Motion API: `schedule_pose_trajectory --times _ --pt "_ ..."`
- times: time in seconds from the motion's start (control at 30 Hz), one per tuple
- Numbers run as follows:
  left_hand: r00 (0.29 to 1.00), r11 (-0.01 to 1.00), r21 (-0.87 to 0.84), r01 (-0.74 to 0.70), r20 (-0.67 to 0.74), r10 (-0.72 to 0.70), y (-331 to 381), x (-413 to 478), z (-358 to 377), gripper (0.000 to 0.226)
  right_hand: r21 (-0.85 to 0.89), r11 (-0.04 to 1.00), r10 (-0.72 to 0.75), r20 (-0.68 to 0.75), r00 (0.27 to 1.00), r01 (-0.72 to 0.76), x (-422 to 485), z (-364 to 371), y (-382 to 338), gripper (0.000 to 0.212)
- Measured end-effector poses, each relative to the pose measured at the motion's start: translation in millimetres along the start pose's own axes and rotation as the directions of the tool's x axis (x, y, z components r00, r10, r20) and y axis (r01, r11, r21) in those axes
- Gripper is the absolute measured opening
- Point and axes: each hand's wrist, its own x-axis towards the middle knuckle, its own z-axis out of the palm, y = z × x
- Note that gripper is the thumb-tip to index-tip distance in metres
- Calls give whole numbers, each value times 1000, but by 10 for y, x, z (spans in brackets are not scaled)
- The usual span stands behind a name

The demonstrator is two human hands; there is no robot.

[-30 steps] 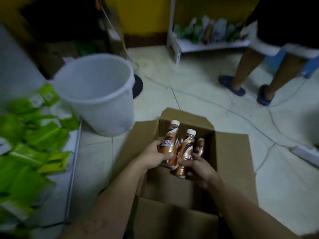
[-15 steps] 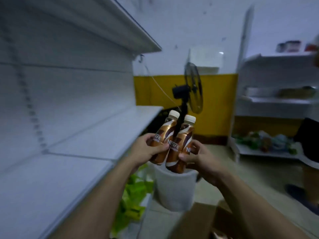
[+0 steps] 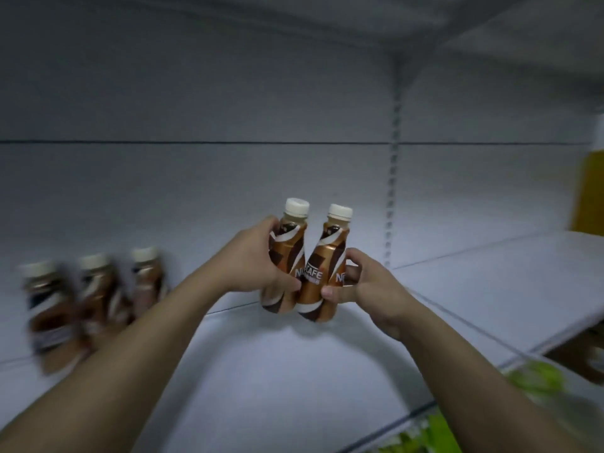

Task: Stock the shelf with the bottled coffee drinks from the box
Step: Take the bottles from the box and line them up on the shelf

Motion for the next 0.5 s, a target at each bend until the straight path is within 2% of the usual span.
schedule_pose_trajectory --times 0.07,0.13,0.2,0.27,0.4,0.43,0.5 --pt "995 995 47 89 -55 -86 -316 -134 -107 76 -66 998 24 90 996 -18 193 320 116 56" --pt "980 984 55 167 -120 -160 -539 -226 -181 61 -181 983 38 154 987 -10 321 574 215 58" --pt "965 979 66 192 -194 -176 -657 -257 -240 48 -246 969 54 184 981 -7 403 737 293 59" --pt "954 976 106 192 -254 -160 -692 -234 -341 46 -260 966 50 186 981 0 482 804 330 58" --pt "958 927 301 224 -243 -153 -743 -154 -548 47 -392 919 46 231 972 50 642 899 309 61" --pt "956 896 379 231 -258 -138 -756 -130 -569 44 -415 908 43 223 974 55 681 945 310 61" --pt "952 762 607 227 -304 -42 -769 -60 -579 42 -431 901 33 186 982 51 747 1049 341 62"
